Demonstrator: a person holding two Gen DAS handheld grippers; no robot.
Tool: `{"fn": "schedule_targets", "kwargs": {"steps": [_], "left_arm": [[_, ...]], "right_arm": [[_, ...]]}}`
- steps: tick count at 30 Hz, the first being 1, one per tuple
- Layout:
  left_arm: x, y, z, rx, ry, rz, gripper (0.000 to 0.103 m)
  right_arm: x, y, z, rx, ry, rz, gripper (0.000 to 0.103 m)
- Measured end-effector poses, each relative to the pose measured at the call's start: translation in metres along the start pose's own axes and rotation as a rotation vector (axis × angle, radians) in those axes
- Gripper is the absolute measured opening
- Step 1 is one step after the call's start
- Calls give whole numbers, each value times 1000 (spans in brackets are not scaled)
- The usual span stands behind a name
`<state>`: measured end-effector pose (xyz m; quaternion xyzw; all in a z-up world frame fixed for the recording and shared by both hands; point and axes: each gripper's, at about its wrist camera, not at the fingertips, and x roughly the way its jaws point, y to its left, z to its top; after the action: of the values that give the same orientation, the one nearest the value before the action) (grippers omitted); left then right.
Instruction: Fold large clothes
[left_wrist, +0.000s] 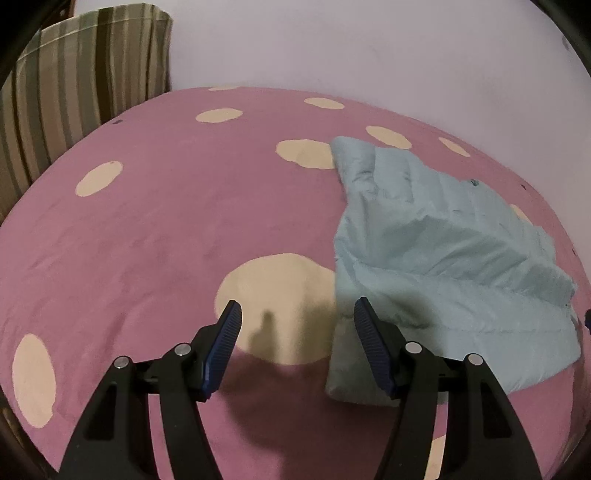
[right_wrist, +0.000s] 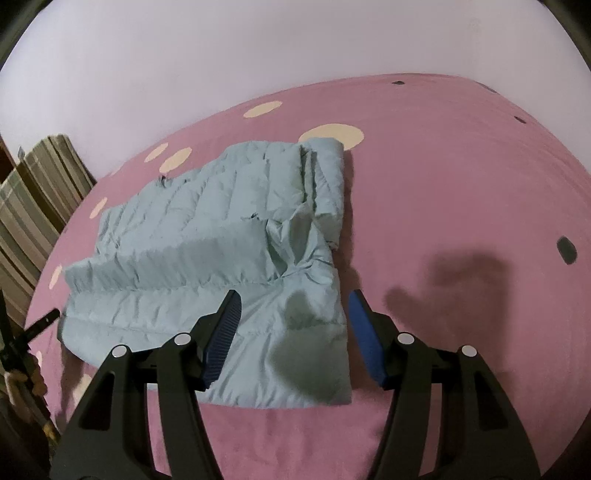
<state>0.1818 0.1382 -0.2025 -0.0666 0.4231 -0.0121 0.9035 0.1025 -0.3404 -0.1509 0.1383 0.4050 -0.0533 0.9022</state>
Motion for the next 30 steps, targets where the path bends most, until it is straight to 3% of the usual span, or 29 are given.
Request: {"fn": "schedule_targets", "kwargs": {"steps": [8,16,18,21,26,30], "left_arm": [[33,-19,28,64,43,-112,63],[59,-31,41,127,93,-167,63],[62,-35,41,146,91,-176,47],[65,-42,38,160,92,-170,28],[62,-51,37,185,75,-143,7],[46,-54,38,189,27,-114,4]], "right_arm": [[41,3,22,-55,31,18,60],[67,0,33,-83,79,22,56],[72,1,32,-94,90,15,37],[78,-1,30,-89,105,18,18],[74,0,26,-98,89,22,8],[58,4,23,-105,38,9,6]]}}
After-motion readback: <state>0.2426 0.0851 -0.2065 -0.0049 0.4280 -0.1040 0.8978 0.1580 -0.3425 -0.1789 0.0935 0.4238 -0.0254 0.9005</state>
